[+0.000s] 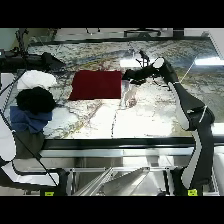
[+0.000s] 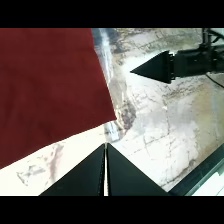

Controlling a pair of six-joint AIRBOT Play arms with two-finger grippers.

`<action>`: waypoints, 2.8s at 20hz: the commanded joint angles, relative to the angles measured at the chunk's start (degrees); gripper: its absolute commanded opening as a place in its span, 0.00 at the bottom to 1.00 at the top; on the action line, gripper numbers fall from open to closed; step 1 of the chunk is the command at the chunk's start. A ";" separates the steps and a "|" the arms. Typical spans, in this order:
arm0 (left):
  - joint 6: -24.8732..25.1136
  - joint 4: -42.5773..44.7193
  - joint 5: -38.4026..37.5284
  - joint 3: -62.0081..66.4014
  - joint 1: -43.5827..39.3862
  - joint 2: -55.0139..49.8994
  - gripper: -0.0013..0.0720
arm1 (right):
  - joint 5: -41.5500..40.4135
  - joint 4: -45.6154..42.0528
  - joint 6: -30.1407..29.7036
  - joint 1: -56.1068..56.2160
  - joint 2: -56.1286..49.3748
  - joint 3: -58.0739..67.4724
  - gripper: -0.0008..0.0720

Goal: Fold the shirts.

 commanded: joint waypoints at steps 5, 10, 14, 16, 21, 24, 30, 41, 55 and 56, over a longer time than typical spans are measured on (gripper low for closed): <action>0.52 0.02 -0.07 -0.02 0.04 0.02 0.04 | -4.57 7.06 -0.46 2.32 -7.63 0.02 0.95; 1.07 0.02 -0.13 -0.02 0.04 0.02 0.04 | -4.98 7.39 -0.92 4.37 -9.75 0.02 0.94; 1.09 0.02 -0.13 -0.02 0.04 0.02 0.04 | -8.26 18.62 -7.26 4.92 -9.79 0.09 0.70; 1.22 0.02 -0.13 -0.02 0.04 0.02 0.04 | -10.05 23.37 -7.82 5.03 -9.75 0.11 0.13; 1.29 0.07 -0.13 -0.02 0.04 0.02 0.04 | -12.26 23.50 -4.52 3.50 -6.82 0.13 0.04; 1.27 0.04 -0.13 -0.02 0.04 0.02 0.04 | -10.64 20.83 -2.34 0.13 -2.64 0.11 0.04; 1.27 0.11 -0.15 -0.02 0.04 0.02 0.04 | 0.28 2.19 4.17 -12.15 9.03 0.07 0.03; 1.25 -0.02 0.02 -0.02 0.02 0.02 0.04 | -0.39 -28.15 20.11 -46.10 29.79 -23.15 0.03; 1.27 0.09 2.82 -0.02 -2.89 -0.02 0.04 | -35.15 -21.38 27.45 -57.94 52.13 -79.23 0.04; 1.29 0.11 2.84 -0.02 -3.45 -0.02 0.04 | -34.88 -21.38 27.45 -57.79 52.85 -79.23 0.04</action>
